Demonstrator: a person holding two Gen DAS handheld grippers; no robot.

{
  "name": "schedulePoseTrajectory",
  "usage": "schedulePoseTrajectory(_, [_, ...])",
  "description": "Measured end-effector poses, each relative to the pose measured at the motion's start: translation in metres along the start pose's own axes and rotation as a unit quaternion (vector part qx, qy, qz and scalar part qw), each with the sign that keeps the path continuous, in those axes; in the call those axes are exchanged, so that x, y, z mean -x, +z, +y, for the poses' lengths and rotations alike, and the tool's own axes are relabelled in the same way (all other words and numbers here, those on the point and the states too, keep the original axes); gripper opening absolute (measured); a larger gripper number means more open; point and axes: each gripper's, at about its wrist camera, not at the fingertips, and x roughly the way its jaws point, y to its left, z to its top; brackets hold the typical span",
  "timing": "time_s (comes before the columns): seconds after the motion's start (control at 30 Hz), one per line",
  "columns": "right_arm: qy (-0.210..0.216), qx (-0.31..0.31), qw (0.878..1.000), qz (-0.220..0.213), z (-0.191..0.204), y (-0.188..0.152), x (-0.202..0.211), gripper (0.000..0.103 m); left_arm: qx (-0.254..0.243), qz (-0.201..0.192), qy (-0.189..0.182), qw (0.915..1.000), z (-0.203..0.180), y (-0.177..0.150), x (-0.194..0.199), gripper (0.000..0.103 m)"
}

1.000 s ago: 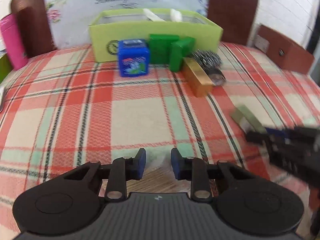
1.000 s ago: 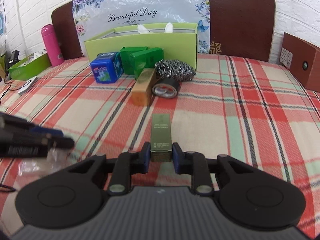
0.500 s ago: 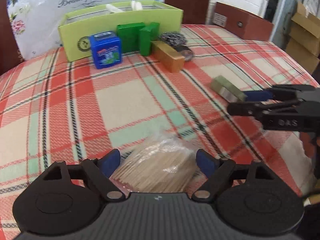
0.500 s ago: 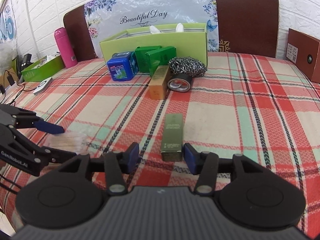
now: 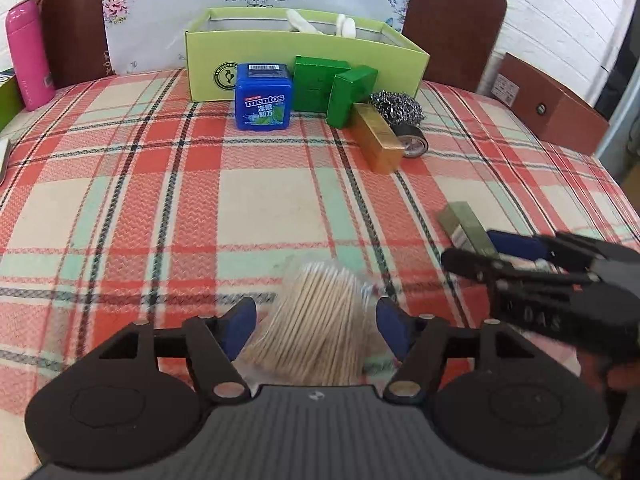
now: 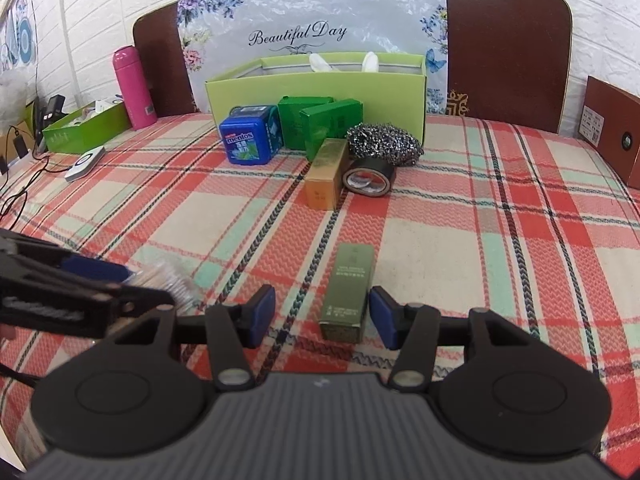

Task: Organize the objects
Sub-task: 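Grasp the bag of cotton swabs with the left gripper, then carry the swab bag and olive box into the green box and release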

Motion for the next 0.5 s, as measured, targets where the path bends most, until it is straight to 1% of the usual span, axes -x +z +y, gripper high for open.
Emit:
schedulePoseTrajectory(0.07, [0.000,-0.005,1.000,0.003,-0.001,0.001,-0.003,0.051,-0.010,0.011,-0.007,0.9999,0.002,-0.002,0.003,0.070])
schedulePoseTrajectory(0.13, [0.000,-0.002,1.000,0.003,0.000,0.001,-0.004,0.051,-0.020,0.013,-0.016,0.9996,0.001,-0.004,0.003,0.070])
schedulePoseTrajectory(0.17, [-0.002,0.001,1.000,0.002,0.001,0.001,-0.004,0.051,-0.030,0.016,-0.021,0.9992,-0.001,-0.005,0.000,0.062])
schedulePoseTrajectory(0.2, [-0.005,0.004,1.000,0.002,0.001,0.001,-0.003,0.051,-0.040,0.018,-0.024,0.9988,-0.004,-0.006,-0.004,0.049])
schedulePoseTrajectory(0.27, [-0.012,0.008,1.000,0.004,0.001,0.000,-0.002,0.051,-0.053,0.013,-0.023,0.9982,-0.009,-0.005,-0.006,0.049])
schedulePoseTrajectory(0.3, [-0.015,0.008,1.000,0.005,-0.001,-0.001,-0.003,0.050,-0.052,0.013,-0.021,0.9984,-0.010,-0.004,-0.008,0.051])
schedulePoseTrajectory(0.37, [-0.023,0.002,1.000,0.011,-0.004,0.000,-0.008,0.044,-0.043,0.006,-0.017,0.9989,-0.010,-0.002,-0.014,0.058])
schedulePoseTrajectory(0.4, [-0.024,-0.001,1.000,0.012,-0.006,0.000,-0.011,0.042,-0.043,0.007,-0.017,0.9989,-0.010,-0.001,-0.018,0.058])
schedulePoseTrajectory(0.43, [-0.023,0.000,1.000,0.012,-0.006,-0.001,-0.014,0.032,-0.048,0.003,-0.017,0.9987,-0.010,0.000,-0.020,0.054])
schedulePoseTrajectory(0.47, [-0.024,0.004,1.000,0.011,-0.006,0.000,-0.015,0.024,-0.049,0.000,-0.017,0.9987,-0.010,0.003,-0.020,0.038])
schedulePoseTrajectory(0.5, [-0.023,0.004,1.000,0.012,-0.006,0.001,-0.014,0.022,-0.039,0.000,-0.021,0.9990,-0.008,0.006,-0.020,0.028])
